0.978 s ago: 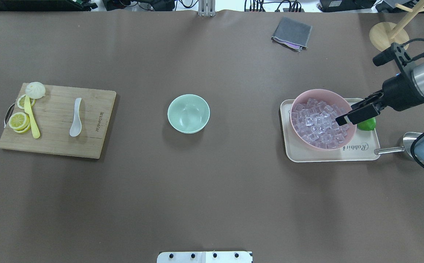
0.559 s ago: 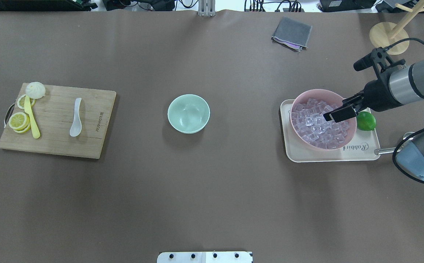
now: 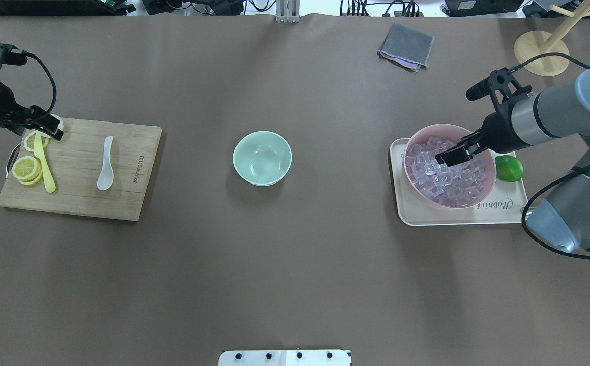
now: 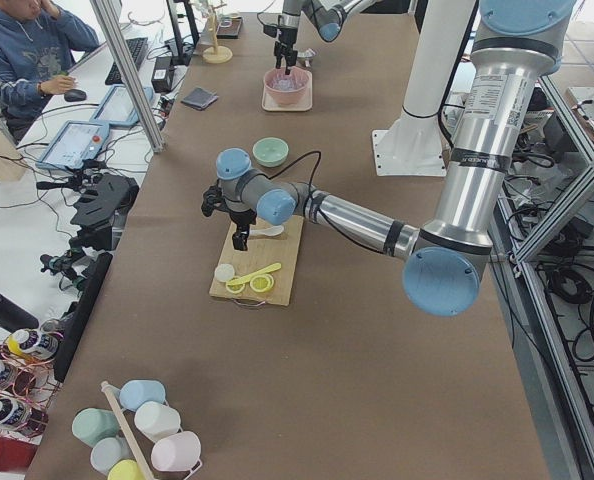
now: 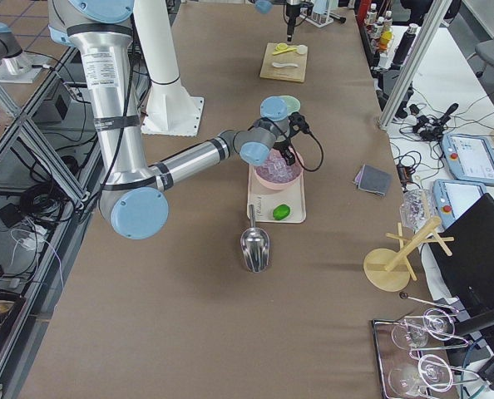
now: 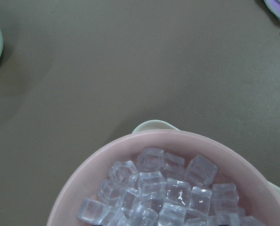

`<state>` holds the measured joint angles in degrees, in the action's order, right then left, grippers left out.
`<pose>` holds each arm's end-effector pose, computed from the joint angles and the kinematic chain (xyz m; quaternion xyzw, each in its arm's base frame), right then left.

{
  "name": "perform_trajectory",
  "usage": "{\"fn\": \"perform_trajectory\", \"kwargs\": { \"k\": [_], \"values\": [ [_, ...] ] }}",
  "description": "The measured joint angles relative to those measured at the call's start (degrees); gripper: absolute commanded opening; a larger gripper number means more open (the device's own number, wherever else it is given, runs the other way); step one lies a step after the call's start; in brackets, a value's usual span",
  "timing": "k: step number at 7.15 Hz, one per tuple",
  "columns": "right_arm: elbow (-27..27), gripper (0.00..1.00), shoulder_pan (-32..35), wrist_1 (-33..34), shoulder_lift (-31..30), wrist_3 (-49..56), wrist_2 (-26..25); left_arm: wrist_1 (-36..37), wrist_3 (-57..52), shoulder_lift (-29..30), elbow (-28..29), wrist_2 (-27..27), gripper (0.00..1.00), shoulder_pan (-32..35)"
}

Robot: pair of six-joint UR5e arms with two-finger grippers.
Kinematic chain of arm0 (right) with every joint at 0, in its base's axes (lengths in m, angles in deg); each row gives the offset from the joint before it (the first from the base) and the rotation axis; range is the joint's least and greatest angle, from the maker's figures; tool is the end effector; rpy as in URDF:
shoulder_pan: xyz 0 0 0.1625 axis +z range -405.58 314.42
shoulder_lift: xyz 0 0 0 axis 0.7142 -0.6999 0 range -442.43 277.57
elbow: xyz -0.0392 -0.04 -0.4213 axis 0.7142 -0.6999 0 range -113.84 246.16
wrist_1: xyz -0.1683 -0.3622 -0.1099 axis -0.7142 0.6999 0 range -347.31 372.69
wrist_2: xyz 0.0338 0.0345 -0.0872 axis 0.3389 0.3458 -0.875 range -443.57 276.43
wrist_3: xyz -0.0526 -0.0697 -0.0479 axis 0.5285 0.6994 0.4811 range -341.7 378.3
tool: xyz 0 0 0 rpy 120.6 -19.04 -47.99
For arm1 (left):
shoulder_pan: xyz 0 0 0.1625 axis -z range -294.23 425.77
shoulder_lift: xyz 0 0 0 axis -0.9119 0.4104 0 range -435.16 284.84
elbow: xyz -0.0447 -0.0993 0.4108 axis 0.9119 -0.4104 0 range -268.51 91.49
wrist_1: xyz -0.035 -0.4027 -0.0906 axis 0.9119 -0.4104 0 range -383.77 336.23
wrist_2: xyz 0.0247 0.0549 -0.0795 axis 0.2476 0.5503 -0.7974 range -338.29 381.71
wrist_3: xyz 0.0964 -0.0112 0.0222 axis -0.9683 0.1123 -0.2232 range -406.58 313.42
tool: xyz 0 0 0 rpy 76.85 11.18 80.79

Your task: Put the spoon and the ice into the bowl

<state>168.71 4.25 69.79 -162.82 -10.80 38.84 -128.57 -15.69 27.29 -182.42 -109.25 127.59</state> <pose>-0.3002 -0.4796 0.4000 0.2246 -0.4558 -0.2105 0.8351 0.2196 -0.5541 0.4798 0.0528 0.4172 0.0726 0.9043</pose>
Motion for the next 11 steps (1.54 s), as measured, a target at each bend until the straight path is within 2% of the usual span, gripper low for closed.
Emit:
{"fn": "perform_trajectory", "kwargs": {
  "k": [1,4,5,6,9,11],
  "values": [
    [-1.0,0.75,-0.5,0.1,0.4,0.0,-0.4,-1.3,1.6,1.0,1.4,0.6,0.97,-1.1],
    [-2.8,0.51,-1.4,0.3,0.6,0.0,-0.1,-2.2,5.6,3.0,2.6,1.0,0.97,-3.7],
    [-3.4,0.18,-1.8,0.3,0.6,-0.1,0.0,-2.2,5.9,3.2,2.7,1.1,0.97,-3.9],
    [-3.8,0.0,-2.0,0.4,0.7,-0.1,0.2,-2.2,6.1,3.3,2.7,1.1,0.97,-3.9],
    [-3.6,0.0,-1.3,2.2,1.0,-0.1,4.3,-2.2,6.2,3.6,2.8,1.1,0.97,-3.9],
    [-1.9,0.0,2.8,7.3,4.9,-0.4,9.2,-2.2,7.7,5.0,3.7,1.1,0.97,-4.4]
  ]
}}
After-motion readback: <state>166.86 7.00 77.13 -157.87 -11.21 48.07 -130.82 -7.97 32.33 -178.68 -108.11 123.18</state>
